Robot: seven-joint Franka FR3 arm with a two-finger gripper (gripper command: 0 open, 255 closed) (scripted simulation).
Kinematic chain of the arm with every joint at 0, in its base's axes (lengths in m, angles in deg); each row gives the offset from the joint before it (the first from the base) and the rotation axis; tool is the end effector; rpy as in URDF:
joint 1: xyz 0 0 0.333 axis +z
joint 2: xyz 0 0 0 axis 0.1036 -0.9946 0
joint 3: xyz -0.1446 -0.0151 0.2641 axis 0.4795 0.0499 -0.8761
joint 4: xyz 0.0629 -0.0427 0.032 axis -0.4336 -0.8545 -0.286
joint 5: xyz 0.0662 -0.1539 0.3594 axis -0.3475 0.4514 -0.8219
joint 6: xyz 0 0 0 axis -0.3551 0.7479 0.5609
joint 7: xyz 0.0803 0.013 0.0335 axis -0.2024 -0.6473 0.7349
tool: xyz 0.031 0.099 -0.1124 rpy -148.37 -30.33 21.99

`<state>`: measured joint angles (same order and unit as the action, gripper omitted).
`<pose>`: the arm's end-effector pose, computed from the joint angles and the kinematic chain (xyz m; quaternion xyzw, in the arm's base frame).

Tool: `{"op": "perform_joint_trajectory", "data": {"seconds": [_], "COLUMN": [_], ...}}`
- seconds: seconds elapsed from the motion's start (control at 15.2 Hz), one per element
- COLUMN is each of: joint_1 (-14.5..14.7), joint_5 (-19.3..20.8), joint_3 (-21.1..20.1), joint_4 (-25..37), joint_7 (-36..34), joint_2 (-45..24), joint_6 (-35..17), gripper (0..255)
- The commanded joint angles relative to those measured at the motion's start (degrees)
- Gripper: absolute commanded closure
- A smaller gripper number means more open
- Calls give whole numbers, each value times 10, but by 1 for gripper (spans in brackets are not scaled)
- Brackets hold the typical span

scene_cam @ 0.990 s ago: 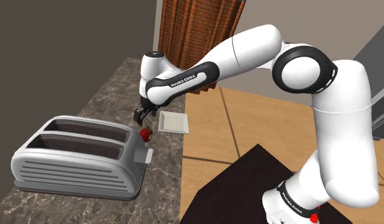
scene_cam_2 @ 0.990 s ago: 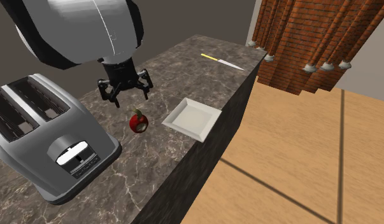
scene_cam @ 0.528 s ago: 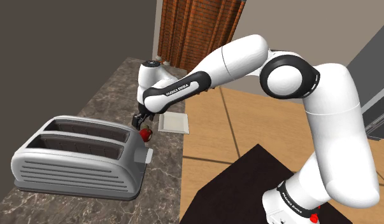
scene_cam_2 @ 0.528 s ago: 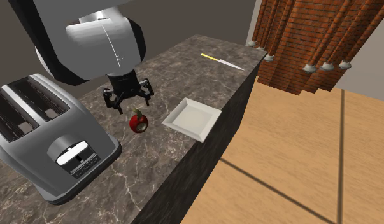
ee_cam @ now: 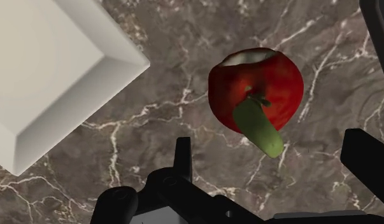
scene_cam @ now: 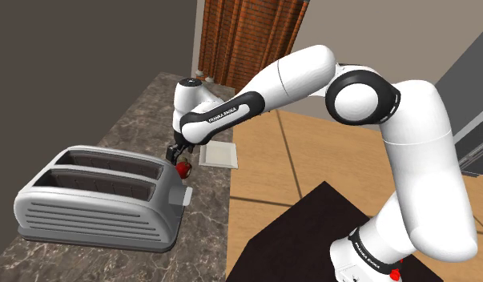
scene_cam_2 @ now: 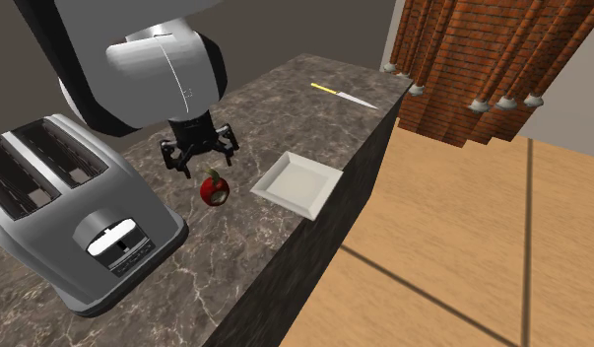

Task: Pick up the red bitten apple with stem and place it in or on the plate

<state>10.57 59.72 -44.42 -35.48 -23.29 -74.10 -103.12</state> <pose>0.6399 0.2764 0.1214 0.9847 0.1727 0.0236 0.0038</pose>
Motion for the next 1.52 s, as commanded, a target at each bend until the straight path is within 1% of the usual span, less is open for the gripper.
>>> {"op": "perform_joint_trajectory", "data": {"seconds": [0.0, 0.59, 1.45], "joint_1": [0, 0, -6], "joint_5": [0, 0, -11], "joint_3": [0, 0, -10], "joint_4": [0, 0, -6], "joint_7": [0, 0, 7], "joint_2": [0, 0, 67], "joint_6": [0, 0, 61], "gripper": [255, 255, 255]}}
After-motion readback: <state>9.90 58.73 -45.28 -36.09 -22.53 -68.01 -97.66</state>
